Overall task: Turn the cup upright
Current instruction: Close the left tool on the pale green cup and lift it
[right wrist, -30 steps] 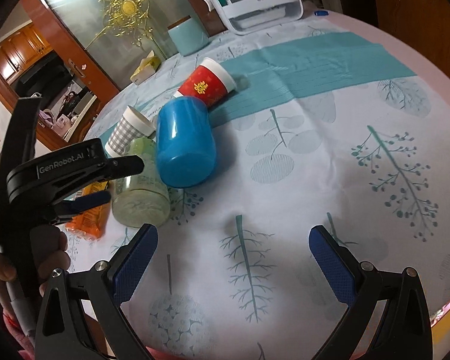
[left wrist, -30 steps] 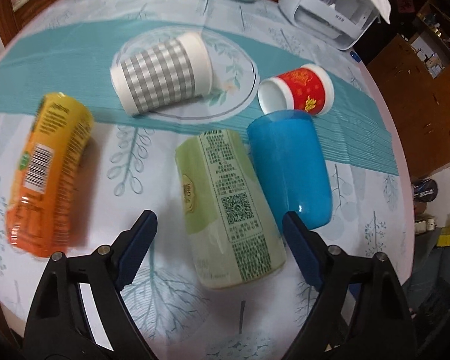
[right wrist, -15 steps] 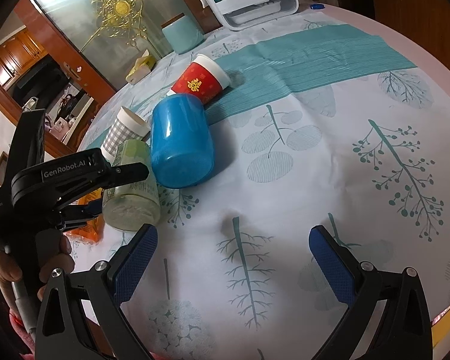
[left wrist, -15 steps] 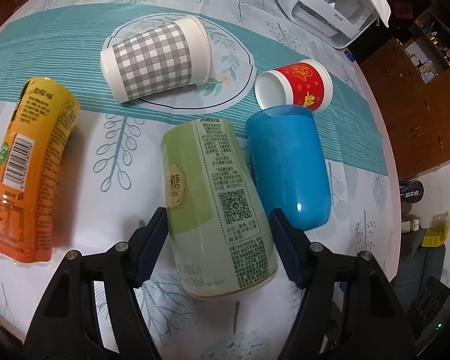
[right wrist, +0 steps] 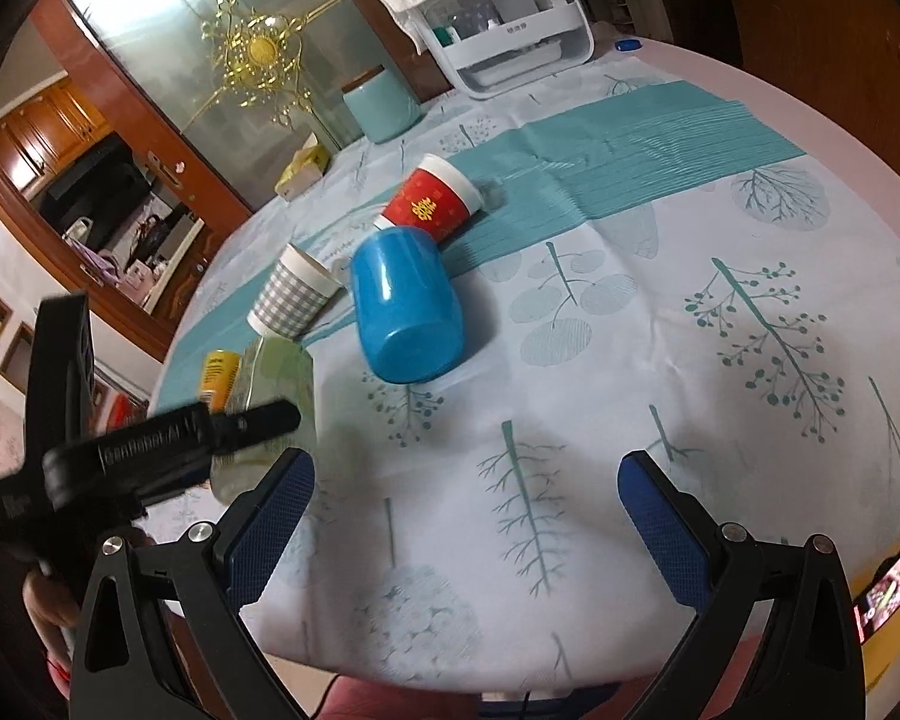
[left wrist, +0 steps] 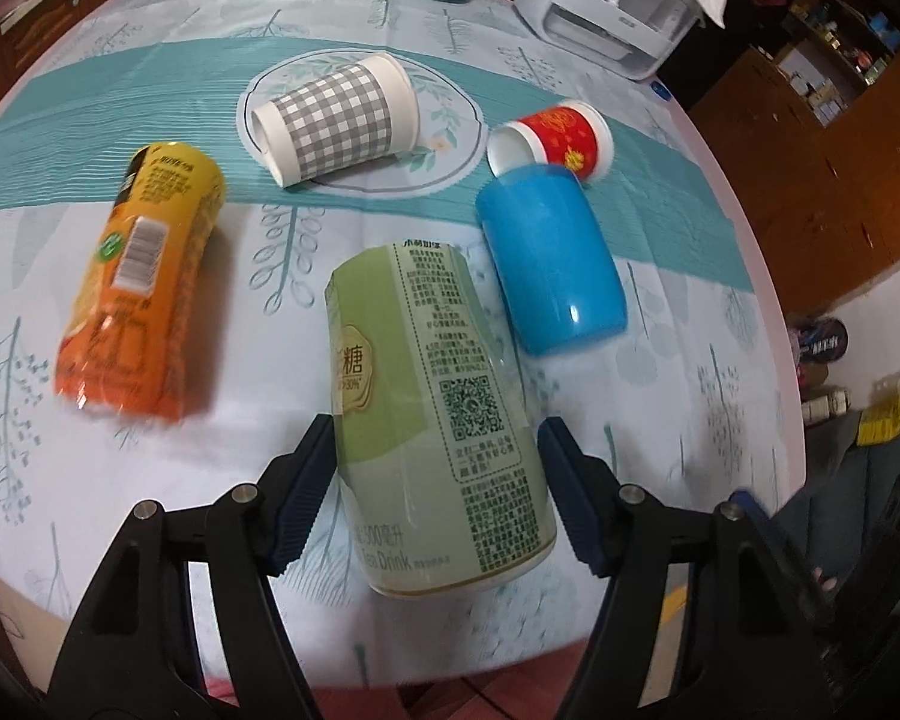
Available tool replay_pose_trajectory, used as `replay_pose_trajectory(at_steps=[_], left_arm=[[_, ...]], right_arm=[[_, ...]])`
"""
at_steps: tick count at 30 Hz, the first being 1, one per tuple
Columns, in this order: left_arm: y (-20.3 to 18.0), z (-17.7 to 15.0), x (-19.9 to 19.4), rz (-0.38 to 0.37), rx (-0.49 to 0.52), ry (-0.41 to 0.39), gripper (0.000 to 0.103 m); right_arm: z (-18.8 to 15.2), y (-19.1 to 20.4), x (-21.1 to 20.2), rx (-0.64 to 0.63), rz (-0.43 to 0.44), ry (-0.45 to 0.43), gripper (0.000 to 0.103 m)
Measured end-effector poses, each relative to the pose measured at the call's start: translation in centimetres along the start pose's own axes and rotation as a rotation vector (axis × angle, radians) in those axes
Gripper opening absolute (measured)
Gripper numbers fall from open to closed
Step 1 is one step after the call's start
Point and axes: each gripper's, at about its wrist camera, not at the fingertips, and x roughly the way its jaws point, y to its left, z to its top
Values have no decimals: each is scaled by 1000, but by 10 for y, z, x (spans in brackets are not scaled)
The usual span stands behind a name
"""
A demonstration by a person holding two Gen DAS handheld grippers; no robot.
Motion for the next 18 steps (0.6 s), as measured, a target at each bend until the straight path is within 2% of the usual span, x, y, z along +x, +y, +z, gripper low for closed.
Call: replay_pose_trajectory(at_steps=[11, 18], left_arm=[[4, -51, -13, -39, 69, 67, 66], [3, -65, -4, -48, 91, 100, 66]], right_arm=[[-22, 23, -42, -23, -3, -34, 103], [-32, 32, -48, -38, -12, -15, 103]])
